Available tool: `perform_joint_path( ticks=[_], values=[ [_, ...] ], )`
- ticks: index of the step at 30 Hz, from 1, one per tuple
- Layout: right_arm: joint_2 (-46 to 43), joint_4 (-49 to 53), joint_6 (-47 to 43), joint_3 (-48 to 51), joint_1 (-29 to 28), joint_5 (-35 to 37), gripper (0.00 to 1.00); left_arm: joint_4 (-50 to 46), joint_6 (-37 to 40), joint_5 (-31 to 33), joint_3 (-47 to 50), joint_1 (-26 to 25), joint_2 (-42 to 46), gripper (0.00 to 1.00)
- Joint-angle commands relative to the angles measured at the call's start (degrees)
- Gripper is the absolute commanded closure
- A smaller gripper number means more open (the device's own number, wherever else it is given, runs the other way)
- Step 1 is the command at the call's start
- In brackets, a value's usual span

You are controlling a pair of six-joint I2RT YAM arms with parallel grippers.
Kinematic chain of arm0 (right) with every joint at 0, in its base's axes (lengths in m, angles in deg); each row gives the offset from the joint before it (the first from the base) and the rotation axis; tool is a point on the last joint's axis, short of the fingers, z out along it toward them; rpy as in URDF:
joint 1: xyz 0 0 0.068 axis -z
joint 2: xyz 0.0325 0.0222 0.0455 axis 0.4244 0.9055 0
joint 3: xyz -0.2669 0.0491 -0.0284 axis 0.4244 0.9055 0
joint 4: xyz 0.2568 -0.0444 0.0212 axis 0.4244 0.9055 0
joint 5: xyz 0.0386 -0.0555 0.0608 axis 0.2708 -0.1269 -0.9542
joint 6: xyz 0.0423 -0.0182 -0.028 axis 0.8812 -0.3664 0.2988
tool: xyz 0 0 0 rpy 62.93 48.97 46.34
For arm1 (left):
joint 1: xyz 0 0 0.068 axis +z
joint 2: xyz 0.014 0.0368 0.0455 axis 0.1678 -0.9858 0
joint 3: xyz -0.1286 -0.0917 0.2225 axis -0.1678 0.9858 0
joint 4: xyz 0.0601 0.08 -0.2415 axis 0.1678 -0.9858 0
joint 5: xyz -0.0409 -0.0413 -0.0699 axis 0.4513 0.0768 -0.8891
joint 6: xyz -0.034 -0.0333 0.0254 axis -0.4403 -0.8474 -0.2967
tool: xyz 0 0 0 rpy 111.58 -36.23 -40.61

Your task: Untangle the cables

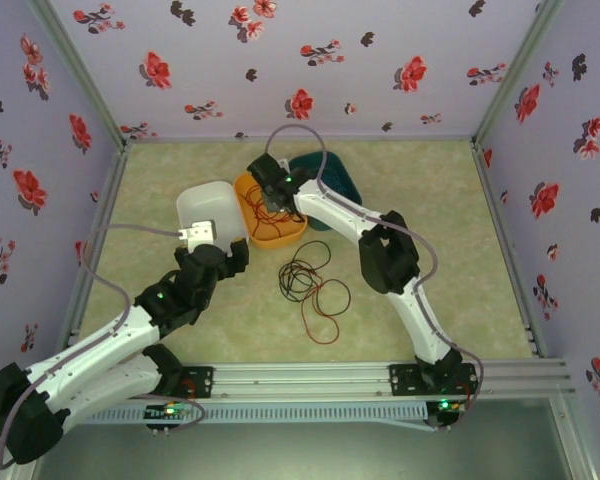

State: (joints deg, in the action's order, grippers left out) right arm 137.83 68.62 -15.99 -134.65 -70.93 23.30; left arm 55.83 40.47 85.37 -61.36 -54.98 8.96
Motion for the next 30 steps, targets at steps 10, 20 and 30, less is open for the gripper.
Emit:
perform_joint_path(
  ticks=[10,20,30],
  values=[
    [-24.7,-7.3,4.4,24.7,-0.4,2.1,0.41,0.8,0.3,-0.9,-2.3,0.4,-0.7,0.00],
    [-48.1,-9.2,11.2,55.1,-5.1,-3.1,0.48,3.1,0.3,-1.6,-3.6,0.4,-4.4,0.00],
    [-50.8,-5.2,23.2,63.8,-15.4,-3.4,0.48,6.1,-0.2,-2.9,-5.7,0.5,-9.9,0.00]
  ],
)
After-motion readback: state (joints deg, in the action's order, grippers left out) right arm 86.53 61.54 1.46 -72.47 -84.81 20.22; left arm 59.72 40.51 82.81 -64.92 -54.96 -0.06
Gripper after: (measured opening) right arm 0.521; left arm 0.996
